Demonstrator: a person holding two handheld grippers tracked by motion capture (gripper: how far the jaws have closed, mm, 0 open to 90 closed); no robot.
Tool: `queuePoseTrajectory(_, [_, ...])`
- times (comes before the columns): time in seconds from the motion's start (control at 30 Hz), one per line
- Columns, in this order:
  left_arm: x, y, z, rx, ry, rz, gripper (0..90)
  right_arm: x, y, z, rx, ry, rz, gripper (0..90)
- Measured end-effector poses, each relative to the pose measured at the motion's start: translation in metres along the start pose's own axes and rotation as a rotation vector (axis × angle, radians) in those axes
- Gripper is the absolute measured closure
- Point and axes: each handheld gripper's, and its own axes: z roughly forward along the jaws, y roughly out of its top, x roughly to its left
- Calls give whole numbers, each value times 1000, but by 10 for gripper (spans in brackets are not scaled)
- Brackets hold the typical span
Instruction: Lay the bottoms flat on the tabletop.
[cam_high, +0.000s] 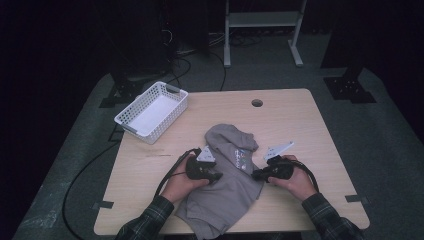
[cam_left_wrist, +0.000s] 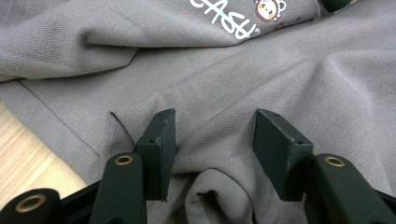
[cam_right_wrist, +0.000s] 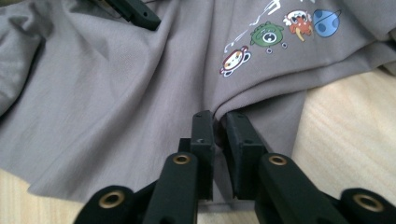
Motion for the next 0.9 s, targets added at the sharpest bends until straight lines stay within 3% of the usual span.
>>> queuePoseTrajectory(0.13, [0,0,0,-2,1,0,487,-2,3,0,2,-28,9,881])
queuePoseTrajectory(0.33, [0,0,0,-2,2,-1,487,-9,5,-4,-5,-111,22,896])
queuePoseTrajectory(0.5, [0,1,0,1,1,-2,487,-18,6,-14,-52,-179,47,897])
queuePoseTrajectory(0.67, [-5,7,-2,17,17,16,430,-21,11,-24,-122,-166,62,897])
queuePoseTrajectory(0.9, [-23,31,-13,-78,32,64,366,-5,35,-40,-233,-133,9,898])
